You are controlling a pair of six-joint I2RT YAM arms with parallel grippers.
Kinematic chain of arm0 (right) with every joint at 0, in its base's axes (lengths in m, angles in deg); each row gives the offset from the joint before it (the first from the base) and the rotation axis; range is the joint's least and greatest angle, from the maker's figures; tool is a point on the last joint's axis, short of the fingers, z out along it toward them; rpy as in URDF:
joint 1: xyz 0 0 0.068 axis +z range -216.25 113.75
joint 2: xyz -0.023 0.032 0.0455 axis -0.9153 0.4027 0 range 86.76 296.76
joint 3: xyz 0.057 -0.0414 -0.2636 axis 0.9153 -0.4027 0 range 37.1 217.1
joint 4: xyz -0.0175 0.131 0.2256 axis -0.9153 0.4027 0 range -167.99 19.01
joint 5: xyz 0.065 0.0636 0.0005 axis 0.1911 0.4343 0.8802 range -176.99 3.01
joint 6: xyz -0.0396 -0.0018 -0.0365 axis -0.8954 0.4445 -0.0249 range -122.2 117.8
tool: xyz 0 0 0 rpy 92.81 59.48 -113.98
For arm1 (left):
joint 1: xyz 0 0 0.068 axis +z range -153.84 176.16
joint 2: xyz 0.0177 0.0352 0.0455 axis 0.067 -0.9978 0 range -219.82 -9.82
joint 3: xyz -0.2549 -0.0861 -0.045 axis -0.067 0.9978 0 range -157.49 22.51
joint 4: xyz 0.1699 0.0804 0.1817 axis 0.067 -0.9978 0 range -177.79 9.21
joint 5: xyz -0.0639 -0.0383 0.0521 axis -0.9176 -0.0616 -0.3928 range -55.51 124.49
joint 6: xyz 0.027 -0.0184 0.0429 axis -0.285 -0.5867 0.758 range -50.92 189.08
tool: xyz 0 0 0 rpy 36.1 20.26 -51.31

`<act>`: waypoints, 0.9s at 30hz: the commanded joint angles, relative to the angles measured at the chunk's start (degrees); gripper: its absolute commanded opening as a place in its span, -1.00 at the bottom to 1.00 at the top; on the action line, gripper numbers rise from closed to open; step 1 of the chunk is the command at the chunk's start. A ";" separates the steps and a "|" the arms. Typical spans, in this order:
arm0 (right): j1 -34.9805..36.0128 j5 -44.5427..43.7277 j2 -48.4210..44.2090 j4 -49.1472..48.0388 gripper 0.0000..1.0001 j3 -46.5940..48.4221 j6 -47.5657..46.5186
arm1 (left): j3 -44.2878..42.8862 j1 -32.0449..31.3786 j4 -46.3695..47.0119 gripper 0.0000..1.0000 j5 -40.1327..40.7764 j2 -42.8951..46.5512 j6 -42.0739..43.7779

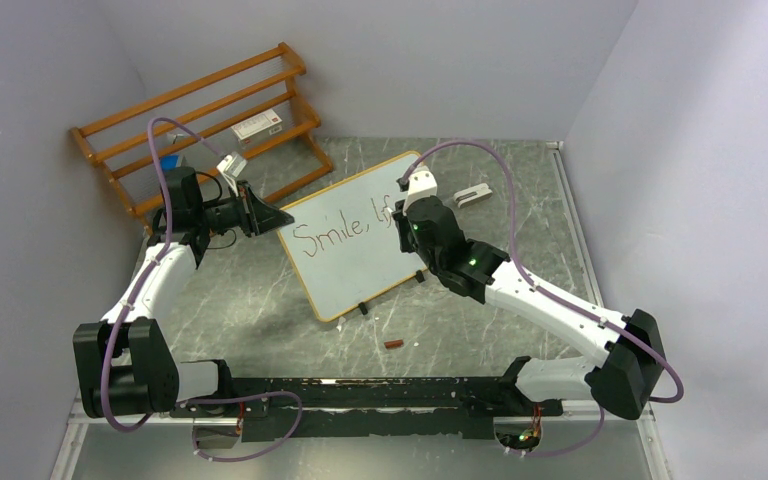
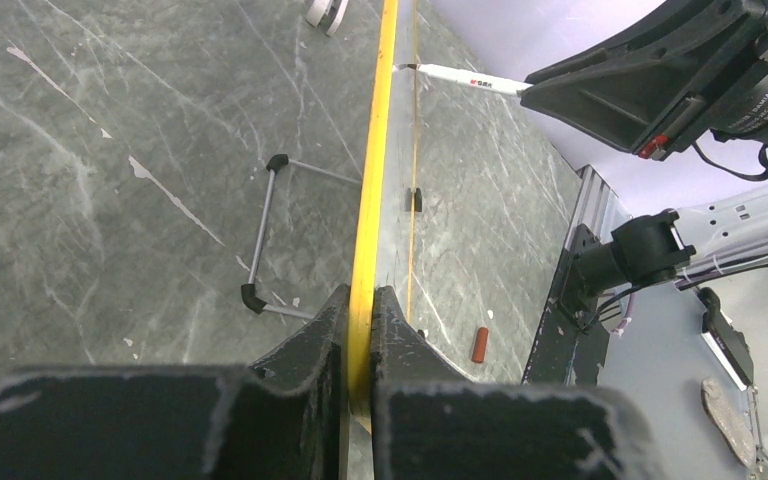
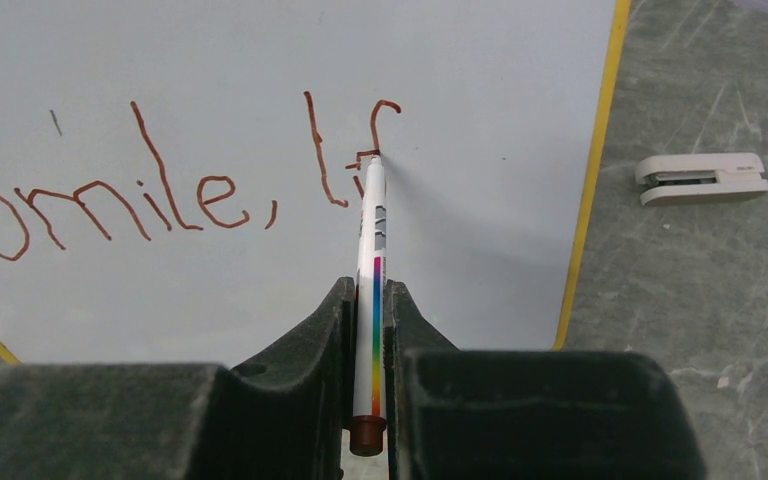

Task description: Write a sentence on the whiteboard

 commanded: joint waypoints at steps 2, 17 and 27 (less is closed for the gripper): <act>-0.94 -2.56 -0.03 -0.81 -1.00 0.54 0.42 | 0.35 0.08 -2.76 -0.90 6.73 -1.88 5.65; -1.36 -3.24 -0.33 -1.24 -1.00 0.01 0.99 | 0.35 0.08 -2.87 -0.90 6.77 -1.74 5.75; -1.53 -1.48 -2.25 -1.54 -1.00 -0.60 0.78 | 0.27 0.10 -3.13 -0.90 6.97 -1.74 5.84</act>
